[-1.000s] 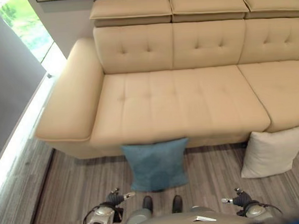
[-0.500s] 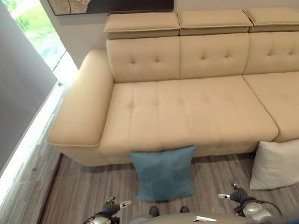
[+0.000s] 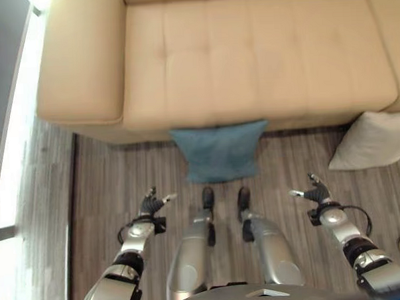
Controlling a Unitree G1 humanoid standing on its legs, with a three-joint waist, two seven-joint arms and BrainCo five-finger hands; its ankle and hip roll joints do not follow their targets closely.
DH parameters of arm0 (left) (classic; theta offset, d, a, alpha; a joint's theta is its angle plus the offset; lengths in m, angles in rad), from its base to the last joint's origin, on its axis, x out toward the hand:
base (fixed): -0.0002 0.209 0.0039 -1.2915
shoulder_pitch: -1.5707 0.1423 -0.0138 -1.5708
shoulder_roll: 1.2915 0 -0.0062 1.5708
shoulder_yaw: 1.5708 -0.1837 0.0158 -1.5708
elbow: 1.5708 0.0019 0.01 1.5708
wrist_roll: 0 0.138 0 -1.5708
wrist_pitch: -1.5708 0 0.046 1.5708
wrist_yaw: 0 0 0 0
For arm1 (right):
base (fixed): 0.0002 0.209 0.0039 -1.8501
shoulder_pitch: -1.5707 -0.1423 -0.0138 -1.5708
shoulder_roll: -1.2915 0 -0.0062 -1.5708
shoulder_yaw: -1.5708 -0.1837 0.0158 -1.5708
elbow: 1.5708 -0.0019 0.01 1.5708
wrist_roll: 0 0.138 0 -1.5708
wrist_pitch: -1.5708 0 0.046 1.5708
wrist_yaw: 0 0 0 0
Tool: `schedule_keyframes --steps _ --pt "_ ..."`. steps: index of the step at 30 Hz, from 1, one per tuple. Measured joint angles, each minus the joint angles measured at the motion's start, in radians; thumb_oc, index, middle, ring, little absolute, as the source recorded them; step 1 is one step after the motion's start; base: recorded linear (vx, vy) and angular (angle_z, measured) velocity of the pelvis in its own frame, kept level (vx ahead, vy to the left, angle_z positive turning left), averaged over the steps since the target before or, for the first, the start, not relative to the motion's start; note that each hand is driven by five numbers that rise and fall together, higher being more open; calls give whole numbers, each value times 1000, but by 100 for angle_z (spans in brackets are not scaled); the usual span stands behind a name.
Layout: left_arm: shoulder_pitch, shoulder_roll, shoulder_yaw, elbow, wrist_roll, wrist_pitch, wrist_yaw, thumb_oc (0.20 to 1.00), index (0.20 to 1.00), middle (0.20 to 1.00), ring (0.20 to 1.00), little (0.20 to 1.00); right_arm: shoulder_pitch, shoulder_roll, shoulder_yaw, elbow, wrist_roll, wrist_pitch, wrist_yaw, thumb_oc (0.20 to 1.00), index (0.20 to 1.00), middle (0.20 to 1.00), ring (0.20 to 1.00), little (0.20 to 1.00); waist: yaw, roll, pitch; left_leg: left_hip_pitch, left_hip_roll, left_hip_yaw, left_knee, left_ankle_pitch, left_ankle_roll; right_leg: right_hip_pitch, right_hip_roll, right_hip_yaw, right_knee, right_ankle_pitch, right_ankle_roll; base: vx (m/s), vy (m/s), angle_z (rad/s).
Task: Pick up all the scattered cushions and arrange them neatly on the sofa.
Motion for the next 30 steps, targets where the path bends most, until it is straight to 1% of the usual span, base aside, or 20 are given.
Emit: schedule_keyframes --steps 2,6,8,11,12,16,18,20,22,24,26,27,30 --pt "-2 4 -1 -14 -22 -5 16 1000 1000 1000 1000 1000 -12 5 1 -16 6 -2 -24 1000 1000 1000 1000 1000 3 0 2 -32 -3 6 -5 0 0 -34 -5 2 -1 4 7 -63 33 -2" --pt "-12 5 -4 -28 -28 -21 27 1000 1000 1000 1000 1000 -37 9 3 -35 21 -9 -48 1000 1000 1000 1000 1000 1 -2 1 -69 -7 11 3 5 4 -78 -12 3 19 3 7 -52 14 0" --pt "-27 6 -28 -30 -29 -22 37 1000 1000 1000 1000 1000 -67 8 15 -38 29 -15 -67 1000 1000 1000 1000 1000 1 -2 0 -82 -7 11 9 19 11 -93 -12 3 34 4 13 -90 -8 3" --pt "-88 11 -63 -34 -29 -31 52 1000 1000 1000 1000 1000 -125 8 20 -41 41 -19 -87 1000 1000 1000 1000 1000 0 -4 -1 -154 -8 12 37 20 13 -167 -17 3 68 -4 9 -66 -24 4" --pt "-141 14 -76 -50 -29 -32 60 1000 1000 1000 1000 1000 -184 9 24 -52 42 -22 -98 1000 1000 1000 1000 1000 -3 -5 1 -192 -8 12 40 28 18 -207 -18 0 78 6 0 -58 -22 7" --pt "-194 9 -80 -84 -31 -43 70 1000 1000 1000 1000 1000 -248 10 31 -76 51 -36 -123 1000 1000 1000 1000 1000 -8 -8 3 -213 -8 11 60 28 28 -224 -21 0 94 -3 2 -41 -18 2" --pt "-224 26 -102 -110 -51 -55 72 1000 1000 1000 1000 1000 -277 8 35 -84 52 -48 -140 1000 1000 1000 1000 1000 -10 -14 4 -243 -9 11 71 19 26 -256 -22 0 110 -10 0 18 -22 3" --pt "-242 29 -107 -114 -64 -58 76 1000 1000 1000 1000 1000 -287 9 46 -84 60 -47 -147 1000 1000 1000 1000 1000 -8 -21 8 -257 -10 9 70 27 27 -272 -23 0 114 -9 -3 9 -30 2" --pt "-241 26 -118 -128 -68 -58 92 1000 1000 1000 1000 1000 -284 10 67 -86 61 -47 -148 1000 1000 1000 1000 1000 -11 -25 10 -258 -11 8 72 16 24 -273 -24 -1 119 -26 6 10 -26 2" --pt "-243 26 -119 -135 -68 -59 94 1000 1000 1000 1000 1000 -282 10 66 -85 61 -48 -153 1000 1000 1000 1000 1000 -12 -28 8 -266 -12 7 71 16 24 -284 -25 0 122 -26 6 -34 -17 0" --pt "-266 31 -118 -139 -68 -61 110 1000 1000 1000 1000 1000 -303 9 64 -84 61 -48 -168 1000 1000 1000 1000 1000 -14 -33 7 -312 -12 7 76 20 23 -331 -26 0 131 -25 5 -40 -29 1" --pt "-273 31 -118 -139 -68 -61 111 1000 1000 1000 1000 1000 -310 9 64 -84 61 -48 -170 1000 1000 1000 1000 1000 -15 -34 7 -325 -12 7 79 23 25 -342 -26 -2 133 -18 -3 -32 -25 4" --pt "-311 30 -120 -137 -68 -60 113 1000 1000 1000 1000 1000 -347 11 64 -79 65 -48 -187 1000 1000 1000 1000 1000 -17 -42 10 -386 -12 4 105 26 30 -396 -28 -4 147 -16 -4 0 0 0"
